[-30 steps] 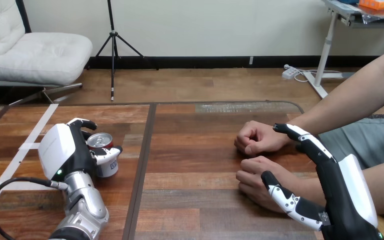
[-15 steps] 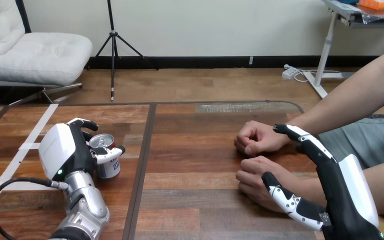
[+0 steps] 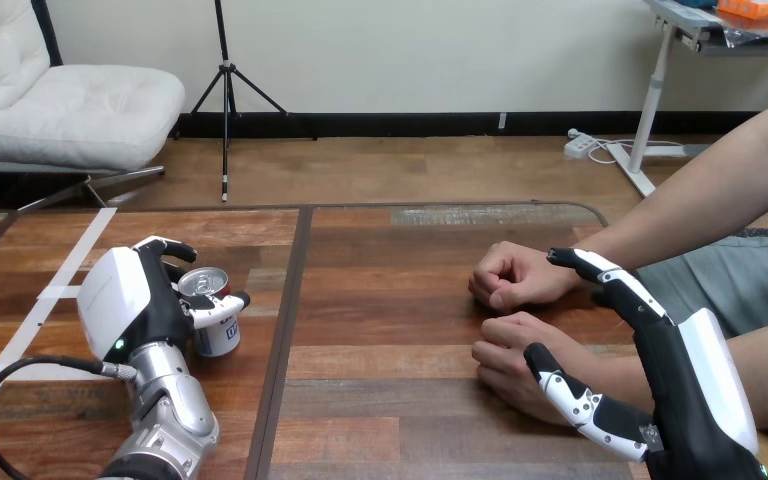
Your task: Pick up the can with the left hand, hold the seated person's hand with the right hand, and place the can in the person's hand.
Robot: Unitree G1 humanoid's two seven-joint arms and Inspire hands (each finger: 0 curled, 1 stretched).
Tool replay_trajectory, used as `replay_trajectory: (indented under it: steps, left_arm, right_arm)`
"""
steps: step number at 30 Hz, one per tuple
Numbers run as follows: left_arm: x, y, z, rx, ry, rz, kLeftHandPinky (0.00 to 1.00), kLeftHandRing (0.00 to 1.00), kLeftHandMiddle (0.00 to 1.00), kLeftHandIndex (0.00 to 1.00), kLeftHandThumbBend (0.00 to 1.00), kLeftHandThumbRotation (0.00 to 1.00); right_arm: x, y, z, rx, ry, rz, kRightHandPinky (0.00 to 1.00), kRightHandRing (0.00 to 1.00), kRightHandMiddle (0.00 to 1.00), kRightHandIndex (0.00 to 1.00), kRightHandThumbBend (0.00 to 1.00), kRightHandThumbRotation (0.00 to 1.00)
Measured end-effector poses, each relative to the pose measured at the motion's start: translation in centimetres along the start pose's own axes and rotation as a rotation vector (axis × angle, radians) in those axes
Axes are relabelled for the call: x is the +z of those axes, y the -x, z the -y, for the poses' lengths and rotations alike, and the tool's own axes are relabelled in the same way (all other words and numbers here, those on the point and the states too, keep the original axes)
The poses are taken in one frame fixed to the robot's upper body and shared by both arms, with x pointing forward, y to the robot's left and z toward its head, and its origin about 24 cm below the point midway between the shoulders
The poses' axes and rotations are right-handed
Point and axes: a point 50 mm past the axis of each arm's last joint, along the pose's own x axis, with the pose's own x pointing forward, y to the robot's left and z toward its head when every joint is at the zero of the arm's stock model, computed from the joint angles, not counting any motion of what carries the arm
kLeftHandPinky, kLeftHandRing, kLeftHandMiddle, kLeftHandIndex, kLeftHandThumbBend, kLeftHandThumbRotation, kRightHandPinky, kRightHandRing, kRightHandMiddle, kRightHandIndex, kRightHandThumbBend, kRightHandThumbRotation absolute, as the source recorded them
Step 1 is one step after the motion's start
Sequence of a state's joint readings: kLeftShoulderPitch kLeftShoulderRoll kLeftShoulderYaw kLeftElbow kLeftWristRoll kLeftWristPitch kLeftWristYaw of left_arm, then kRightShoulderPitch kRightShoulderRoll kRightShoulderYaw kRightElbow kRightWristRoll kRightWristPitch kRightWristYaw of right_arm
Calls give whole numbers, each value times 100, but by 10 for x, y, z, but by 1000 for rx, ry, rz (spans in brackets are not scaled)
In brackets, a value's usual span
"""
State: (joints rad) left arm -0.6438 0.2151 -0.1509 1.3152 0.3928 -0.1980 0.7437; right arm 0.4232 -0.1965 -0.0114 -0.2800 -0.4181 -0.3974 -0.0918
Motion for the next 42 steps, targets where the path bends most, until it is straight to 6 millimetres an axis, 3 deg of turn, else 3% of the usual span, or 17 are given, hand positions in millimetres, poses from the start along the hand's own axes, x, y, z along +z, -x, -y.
replay_trajectory:
  steps: [23, 42]
  left_arm:
    - [1, 2, 0, 14, 49, 34, 46, 46, 49, 59, 69, 0]
    - [9, 11, 6, 24, 238, 75, 43, 44, 48, 56, 71, 0]
  right_arm:
    - [0, 0, 0, 4, -7, 0, 82, 88, 88, 82, 48, 0]
    - [0, 0, 0, 5, -5, -2, 82, 88, 88, 82, 49, 0]
